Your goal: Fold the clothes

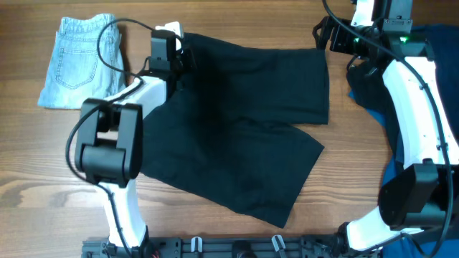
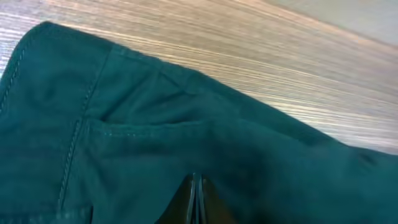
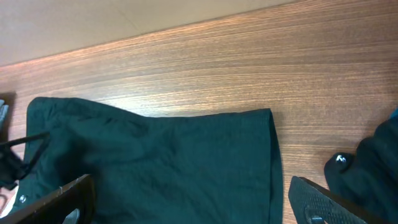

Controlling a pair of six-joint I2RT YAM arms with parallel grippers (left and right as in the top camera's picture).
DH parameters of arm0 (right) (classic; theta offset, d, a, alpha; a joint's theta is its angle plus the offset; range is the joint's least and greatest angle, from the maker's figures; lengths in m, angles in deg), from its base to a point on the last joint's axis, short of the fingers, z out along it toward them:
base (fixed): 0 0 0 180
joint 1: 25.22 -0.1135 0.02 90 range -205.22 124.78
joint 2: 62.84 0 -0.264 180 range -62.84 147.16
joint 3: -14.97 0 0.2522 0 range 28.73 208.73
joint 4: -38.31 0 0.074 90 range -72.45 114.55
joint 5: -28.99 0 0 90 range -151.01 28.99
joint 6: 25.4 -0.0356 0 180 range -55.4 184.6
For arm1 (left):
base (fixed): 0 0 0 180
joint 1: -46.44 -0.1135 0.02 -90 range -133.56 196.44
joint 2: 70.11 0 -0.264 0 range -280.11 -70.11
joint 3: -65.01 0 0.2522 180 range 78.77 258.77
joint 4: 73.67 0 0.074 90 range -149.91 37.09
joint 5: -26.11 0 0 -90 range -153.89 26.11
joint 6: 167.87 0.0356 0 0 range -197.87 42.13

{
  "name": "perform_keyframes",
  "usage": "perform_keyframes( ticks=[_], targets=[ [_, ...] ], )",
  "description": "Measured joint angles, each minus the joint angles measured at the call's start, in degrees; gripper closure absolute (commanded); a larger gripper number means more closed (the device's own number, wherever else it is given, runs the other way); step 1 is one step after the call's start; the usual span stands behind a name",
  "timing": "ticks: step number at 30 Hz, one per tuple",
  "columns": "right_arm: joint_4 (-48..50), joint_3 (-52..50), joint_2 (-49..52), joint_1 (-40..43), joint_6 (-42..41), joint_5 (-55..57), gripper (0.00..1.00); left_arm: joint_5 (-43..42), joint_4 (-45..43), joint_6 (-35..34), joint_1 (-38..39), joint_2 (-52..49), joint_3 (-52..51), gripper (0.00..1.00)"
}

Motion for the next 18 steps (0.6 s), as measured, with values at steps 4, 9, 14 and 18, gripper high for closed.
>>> perform_keyframes(
  ticks=[4, 9, 14, 18],
  targets=[
    [0.00, 0.00, 0.00, 0.00, 0.00, 0.00, 0.00, 1.88, -5.81, 0.00, 0.00, -3.02, 0.00, 0.96],
    [0.00, 0.00, 0.00, 0.00, 0.00, 0.00, 0.00, 4.68, -10.25, 0.02, 0.00, -5.90, 0.02, 0.96],
    [0.00, 0.00, 0.00, 0.00, 0.00, 0.00, 0.00, 9.51, -11.65, 0.04, -0.26, -7.74, 0.09, 0.96],
    [0.00, 0.00, 0.00, 0.00, 0.00, 0.00, 0.00, 12.00, -12.15, 0.17, -2.62, -8.00, 0.09, 0.96]
  ],
)
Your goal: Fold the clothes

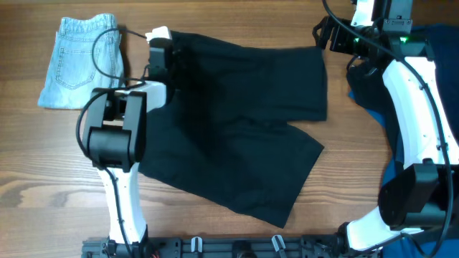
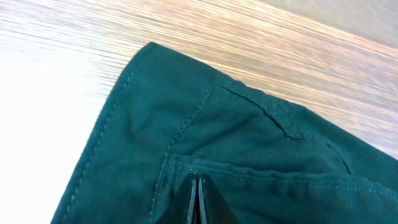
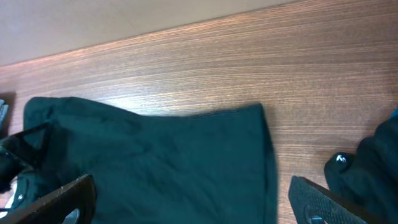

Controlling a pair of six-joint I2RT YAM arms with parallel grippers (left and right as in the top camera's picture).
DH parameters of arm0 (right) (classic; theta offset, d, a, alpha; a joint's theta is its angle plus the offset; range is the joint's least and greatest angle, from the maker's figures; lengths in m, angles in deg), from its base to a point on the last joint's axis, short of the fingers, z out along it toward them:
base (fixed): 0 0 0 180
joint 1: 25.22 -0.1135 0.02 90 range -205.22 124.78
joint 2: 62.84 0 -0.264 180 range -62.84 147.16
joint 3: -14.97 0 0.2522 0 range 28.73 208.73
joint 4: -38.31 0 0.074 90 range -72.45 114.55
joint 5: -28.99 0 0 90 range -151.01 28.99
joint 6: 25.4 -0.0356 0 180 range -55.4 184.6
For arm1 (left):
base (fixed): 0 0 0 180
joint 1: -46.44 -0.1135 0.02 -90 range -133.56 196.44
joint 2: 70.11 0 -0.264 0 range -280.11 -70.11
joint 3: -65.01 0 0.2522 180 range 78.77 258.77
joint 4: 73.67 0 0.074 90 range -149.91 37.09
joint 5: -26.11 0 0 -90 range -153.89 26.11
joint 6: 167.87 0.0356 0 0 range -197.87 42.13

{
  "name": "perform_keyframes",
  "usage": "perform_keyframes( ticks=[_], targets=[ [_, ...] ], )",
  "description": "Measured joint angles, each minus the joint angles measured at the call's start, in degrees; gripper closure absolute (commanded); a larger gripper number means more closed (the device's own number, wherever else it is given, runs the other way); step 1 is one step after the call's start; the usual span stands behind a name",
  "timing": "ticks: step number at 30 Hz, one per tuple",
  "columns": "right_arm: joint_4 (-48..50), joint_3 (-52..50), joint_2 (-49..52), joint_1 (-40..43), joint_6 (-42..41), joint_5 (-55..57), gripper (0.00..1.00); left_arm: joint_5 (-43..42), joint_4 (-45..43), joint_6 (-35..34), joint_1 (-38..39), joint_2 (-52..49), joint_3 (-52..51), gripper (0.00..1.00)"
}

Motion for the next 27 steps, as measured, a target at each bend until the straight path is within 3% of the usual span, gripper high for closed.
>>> perform_keyframes(
  ticks=[8, 12, 15, 19, 20, 21, 26, 27],
  targets=[
    [0.00, 0.00, 0.00, 0.00, 0.00, 0.00, 0.00, -0.37, 0.13, -0.28, -5.25, -0.11, 1.01, 0.96],
    [0.00, 0.00, 0.00, 0.00, 0.00, 0.00, 0.00, -1.60, 0.50, -0.26, -3.89, 0.50, 5.18, 0.93],
    [-0.02, 0.00, 0.00, 0.00, 0.00, -0.02, 0.00, -2.01, 4.50, -0.37, -1.31, 6.47, 6.10, 0.89],
    [-0.17, 0.00, 0.00, 0.00, 0.00, -0.02, 0.00, -2.86, 27.93, -0.55, 2.16, 26.36, 8.04, 0.84],
    [-0.24, 0.00, 0.00, 0.00, 0.00, -0.04, 0.00, -2.89, 34.47, -0.98, 2.27, 31.76, 8.39, 0.68],
    [-0.15, 0.00, 0.00, 0.00, 0.00, -0.02, 0.00, -2.91, 42.84, -2.58, 1.79, 37.97, 8.90, 0.62],
    [-2.29, 0.00, 0.04, 0.00, -4.04, -0.42, 0.00, -4.09, 68.37, -7.61, -3.41, 45.46, 9.29, 0.42],
    [-5.88, -0.02, 0.04, 0.00, -6.36, -1.27, 0.37, -4.57, 73.02, -8.26, -5.03, 45.33, 9.01, 0.41]
  ],
)
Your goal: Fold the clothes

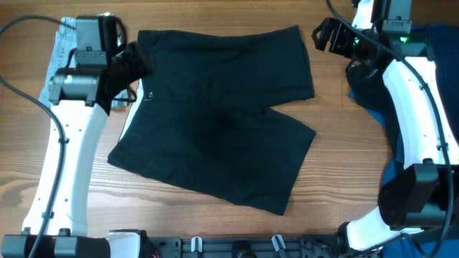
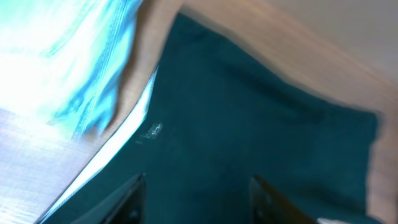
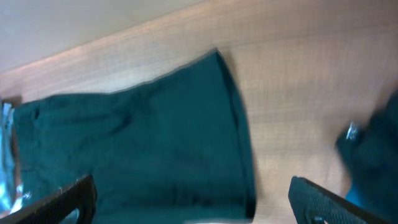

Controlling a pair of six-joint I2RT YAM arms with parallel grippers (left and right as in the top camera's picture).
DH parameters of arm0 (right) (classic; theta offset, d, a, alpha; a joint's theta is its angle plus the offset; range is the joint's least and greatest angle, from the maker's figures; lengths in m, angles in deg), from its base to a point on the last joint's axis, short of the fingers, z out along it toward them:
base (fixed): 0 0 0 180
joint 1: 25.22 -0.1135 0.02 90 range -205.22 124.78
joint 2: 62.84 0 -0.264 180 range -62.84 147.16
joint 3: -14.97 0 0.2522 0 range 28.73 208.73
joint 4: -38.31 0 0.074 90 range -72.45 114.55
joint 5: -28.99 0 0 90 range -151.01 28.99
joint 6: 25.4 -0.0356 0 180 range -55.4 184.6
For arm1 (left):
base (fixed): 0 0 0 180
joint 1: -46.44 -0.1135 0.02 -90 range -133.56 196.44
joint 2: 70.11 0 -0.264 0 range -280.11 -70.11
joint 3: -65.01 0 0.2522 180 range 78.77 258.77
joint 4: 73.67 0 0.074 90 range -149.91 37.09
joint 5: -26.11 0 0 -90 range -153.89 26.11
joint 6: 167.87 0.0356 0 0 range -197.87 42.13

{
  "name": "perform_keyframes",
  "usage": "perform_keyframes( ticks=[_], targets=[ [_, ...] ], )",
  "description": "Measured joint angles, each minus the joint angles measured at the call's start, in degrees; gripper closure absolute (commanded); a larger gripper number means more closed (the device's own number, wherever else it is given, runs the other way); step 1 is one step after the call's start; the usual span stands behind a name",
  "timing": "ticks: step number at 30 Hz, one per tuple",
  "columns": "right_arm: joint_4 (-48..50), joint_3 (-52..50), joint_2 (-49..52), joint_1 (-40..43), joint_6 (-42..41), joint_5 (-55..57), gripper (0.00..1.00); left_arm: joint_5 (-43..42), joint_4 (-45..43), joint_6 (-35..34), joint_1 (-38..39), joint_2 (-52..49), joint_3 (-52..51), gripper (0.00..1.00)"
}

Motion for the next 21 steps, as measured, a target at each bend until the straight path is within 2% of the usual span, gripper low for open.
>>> perform_keyframes(
  ticks=[1, 4, 7, 14, 21],
  targets=[
    [-1.95, 0.00, 0.00, 0.00, -0.57, -0.59, 0.94, -0.13, 1.86, -0.26, -1.01, -0.09, -0.37, 0.41],
    [-5.27, -0.26, 0.02, -0.07, -1.16, -1.90, 0.96, -0.52, 4.66, -0.55, -3.63, -0.55, -1.16, 0.39],
    [-2.80, -4.72, 0.02, -0.52, -1.79, -3.50, 0.96, -0.52, 5.16, -0.59, -5.09, -2.25, -1.88, 0.32],
    [20.17, -24.20, 0.55, -3.87, -1.05, -4.44, 0.96, -0.83, 5.86, -0.98, -5.18, -9.31, -3.34, 0.30],
    [35.89, -36.83, 0.55, -3.87, -1.51, -2.54, 0.96, -0.94, 5.79, -0.98, -5.16, -12.17, -3.34, 0.30]
  ],
)
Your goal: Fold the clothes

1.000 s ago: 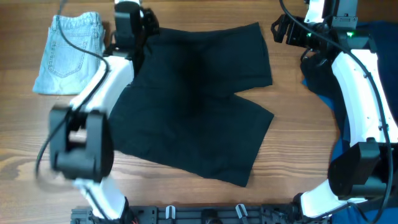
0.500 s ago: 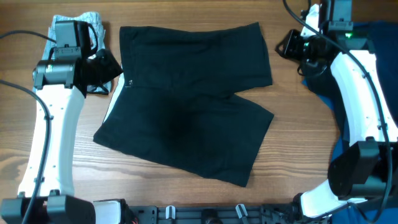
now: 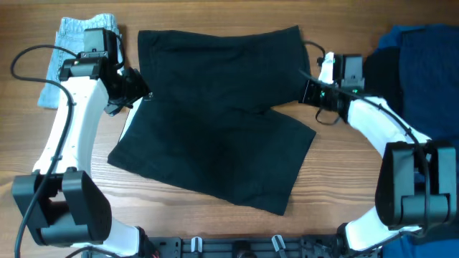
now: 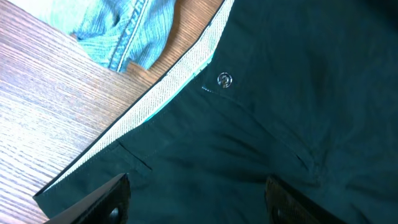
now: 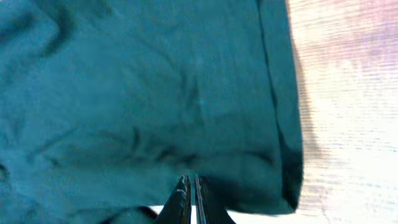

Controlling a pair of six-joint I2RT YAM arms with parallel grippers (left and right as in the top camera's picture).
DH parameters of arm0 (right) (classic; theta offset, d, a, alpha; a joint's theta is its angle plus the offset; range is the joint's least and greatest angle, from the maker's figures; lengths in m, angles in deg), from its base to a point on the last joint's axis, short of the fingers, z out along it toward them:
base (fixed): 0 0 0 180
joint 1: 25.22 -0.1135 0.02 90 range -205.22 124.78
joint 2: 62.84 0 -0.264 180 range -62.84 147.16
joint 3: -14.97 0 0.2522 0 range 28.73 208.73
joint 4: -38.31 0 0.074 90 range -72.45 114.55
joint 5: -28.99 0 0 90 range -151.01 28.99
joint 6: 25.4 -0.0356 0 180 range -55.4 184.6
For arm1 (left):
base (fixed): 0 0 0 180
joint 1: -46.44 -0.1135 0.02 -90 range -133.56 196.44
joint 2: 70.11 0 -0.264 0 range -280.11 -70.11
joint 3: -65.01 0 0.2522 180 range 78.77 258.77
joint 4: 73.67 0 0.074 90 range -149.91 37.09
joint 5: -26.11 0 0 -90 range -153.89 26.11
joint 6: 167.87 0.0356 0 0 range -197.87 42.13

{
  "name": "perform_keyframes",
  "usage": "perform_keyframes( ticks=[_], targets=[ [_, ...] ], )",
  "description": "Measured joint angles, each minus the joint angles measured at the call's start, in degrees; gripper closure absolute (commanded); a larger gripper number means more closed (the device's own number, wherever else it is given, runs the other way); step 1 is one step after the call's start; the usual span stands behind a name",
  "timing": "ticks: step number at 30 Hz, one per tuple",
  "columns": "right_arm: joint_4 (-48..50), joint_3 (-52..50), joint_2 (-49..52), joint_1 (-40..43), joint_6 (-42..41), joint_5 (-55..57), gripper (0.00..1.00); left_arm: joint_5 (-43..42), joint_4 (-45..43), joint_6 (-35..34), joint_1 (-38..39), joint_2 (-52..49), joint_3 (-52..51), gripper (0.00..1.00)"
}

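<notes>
Black shorts (image 3: 215,115) lie spread flat on the wooden table (image 3: 344,179), waistband to the left, legs to the right. My left gripper (image 3: 133,92) hovers open over the waistband's open fly, where the button (image 4: 224,79) and pale lining show; in the left wrist view the gripper (image 4: 199,202) has only dark cloth under it. My right gripper (image 3: 310,93) is low at the lower corner of the far leg's hem. The right wrist view shows this gripper (image 5: 189,186) shut on the hem edge of the shorts (image 5: 155,93).
Folded light-blue jeans (image 3: 75,43) lie at the far left, close to the waistband; they appear as jeans (image 4: 124,31) in the left wrist view. A pile of dark blue clothes (image 3: 423,57) sits at the far right behind my right arm.
My right gripper was open and high at the back right; now it is down at the far leg's hem and shut. My left gripper, still open, sits slightly lower over the waistband. The shorts have not shifted.
First my left gripper was shut on the waistband's far corner, the shorts lying further right. Then it was further left with that corner. Then the shorts lay spread further left and it was open above them. Now my right gripper holds the far leg's hem.
</notes>
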Motion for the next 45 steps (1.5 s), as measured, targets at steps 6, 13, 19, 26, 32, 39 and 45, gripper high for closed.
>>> perform_keyframes(
  ticks=[6, 13, 19, 26, 32, 39, 45],
  targets=[
    [2.89, -2.93, 1.33, 0.00, -3.30, 2.23, 0.96, 0.00, -0.46, 0.02, -0.02, -0.42, 0.00, 0.28],
    [-4.07, 2.86, 1.11, 0.00, -3.45, -6.21, 0.96, 0.02, -0.70, 0.02, -0.02, -0.42, 0.00, 0.26],
    [-0.48, 3.41, 0.87, 0.00, -1.77, -7.19, 0.96, 0.02, -0.72, 0.02, -0.02, -0.42, 0.00, 0.26],
    [5.79, 3.43, 8.26, -1.09, -2.05, -6.97, 0.96, 0.02, -1.20, 0.02, -0.02, -0.46, 0.00, 0.25],
    [-3.93, 5.01, 10.14, -1.44, -6.16, -2.05, 0.96, 0.02, -1.33, 0.02, -0.02, -0.46, 0.00, 0.25],
    [-7.43, 7.15, 9.42, -1.68, -6.23, 3.61, 0.90, 0.02, -2.14, 0.02, -0.02, -0.46, 0.00, 0.23],
    [-31.19, 21.68, 2.93, -1.11, -3.37, 5.05, 0.96, 0.02, -2.16, 0.02, -0.02, -0.46, 0.00, 0.19]
  ],
)
